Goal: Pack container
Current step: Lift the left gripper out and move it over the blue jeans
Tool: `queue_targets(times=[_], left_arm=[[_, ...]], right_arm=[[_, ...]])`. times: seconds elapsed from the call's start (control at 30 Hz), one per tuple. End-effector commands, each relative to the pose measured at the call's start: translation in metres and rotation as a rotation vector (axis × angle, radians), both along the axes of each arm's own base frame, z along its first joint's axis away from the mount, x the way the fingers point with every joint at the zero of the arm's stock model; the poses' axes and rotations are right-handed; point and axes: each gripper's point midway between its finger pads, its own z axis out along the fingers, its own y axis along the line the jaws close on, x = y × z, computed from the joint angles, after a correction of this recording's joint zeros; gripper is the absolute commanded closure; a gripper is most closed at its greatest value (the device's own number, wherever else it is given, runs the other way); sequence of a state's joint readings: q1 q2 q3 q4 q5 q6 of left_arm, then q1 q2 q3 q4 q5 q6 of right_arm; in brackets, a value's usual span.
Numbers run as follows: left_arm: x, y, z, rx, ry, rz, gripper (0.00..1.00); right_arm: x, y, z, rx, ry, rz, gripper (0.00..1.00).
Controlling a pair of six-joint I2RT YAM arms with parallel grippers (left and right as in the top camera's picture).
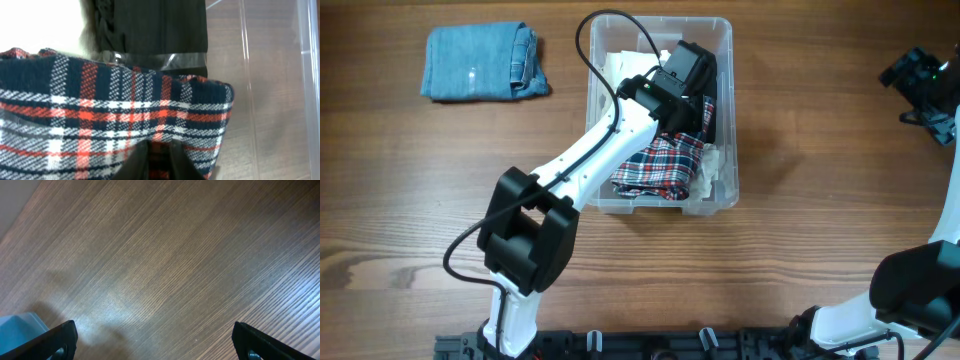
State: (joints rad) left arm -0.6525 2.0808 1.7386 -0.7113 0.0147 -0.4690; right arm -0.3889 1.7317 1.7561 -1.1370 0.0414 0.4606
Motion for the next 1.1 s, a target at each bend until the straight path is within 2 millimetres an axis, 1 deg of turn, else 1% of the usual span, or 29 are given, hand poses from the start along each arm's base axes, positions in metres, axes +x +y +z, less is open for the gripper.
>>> queue_targets(times=[0.0,0.03,0.1,0.13,0.17,0.2,0.23,0.3,0.4,0.47,0.53,0.57,0.6,0.63,0.7,0.73,0.8,0.9,0.97,1.07], left_arm=[[-0.003,0.02,0.032,0.011,-0.031,-0.014,0.59],[-0.003,0.028,0.043,0.015,-0.047,0.003,0.53],[-0.003,0.047,0.067,0.023,-0.076,0.039,0.36],[-0.004,0.055,0.075,0.024,-0.084,0.054,0.24],[-0.006,0.068,0.09,0.02,-0.093,0.075,0.11],[-0.008,0.08,0.102,0.016,-0.101,0.094,0.04],[-0.01,0.092,0.113,0.011,-0.11,0.114,0.0],[-0.012,0.12,0.137,0.0,-0.139,0.168,0.0],[-0.01,0.157,0.162,-0.019,-0.175,0.252,0.0],[-0.005,0.183,0.17,-0.031,-0.188,0.325,0.0],[0.007,0.204,0.172,-0.028,-0.208,0.374,0.0],[0.013,0.212,0.17,-0.013,-0.221,0.377,0.03],[0.021,0.22,0.168,0.004,-0.235,0.379,0.12],[0.03,0.227,0.165,0.026,-0.251,0.388,0.31],[0.049,0.251,0.158,0.096,-0.29,0.45,0.88],[0.058,0.264,0.155,0.135,-0.312,0.495,0.96],[0.077,0.29,0.15,0.202,-0.361,0.574,0.96],[0.1,0.322,0.14,0.231,-0.398,0.658,0.96],[0.113,0.341,0.129,0.234,-0.405,0.7,0.96],[0.125,0.368,0.111,0.242,-0.4,0.75,0.96]], right_arm=[[0.002,0.002,-0.004,0.016,0.002,-0.006,0.0],[0.002,0.002,-0.004,0.016,0.002,-0.006,0.0],[0.002,0.002,-0.004,0.016,0.002,-0.006,0.0],[0.002,0.002,-0.004,0.016,0.002,-0.006,0.0],[0.002,0.002,-0.004,0.016,0.002,-0.006,0.0],[0.002,0.002,-0.004,0.016,0.001,-0.006,0.0],[0.002,0.002,-0.004,0.016,0.002,-0.006,0.0],[0.002,0.002,-0.004,0.016,0.002,-0.006,0.0],[0.002,0.002,-0.004,0.016,0.002,-0.006,0.0],[0.002,0.002,-0.004,0.016,0.002,-0.006,0.0],[0.002,0.002,-0.004,0.016,0.001,-0.006,0.0],[0.002,0.002,-0.004,0.016,0.002,-0.006,0.0],[0.002,0.002,-0.004,0.016,0.002,-0.006,0.0],[0.002,0.002,-0.004,0.016,0.002,-0.006,0.0],[0.002,0.002,-0.004,0.016,0.002,-0.006,0.0],[0.002,0.002,-0.004,0.016,0.002,-0.006,0.0],[0.002,0.002,-0.004,0.016,0.002,-0.006,0.0],[0.002,0.002,-0.004,0.016,0.002,-0.006,0.0],[0.002,0.002,-0.004,0.016,0.002,-0.006,0.0],[0.002,0.002,-0.004,0.016,0.001,-0.006,0.0]])
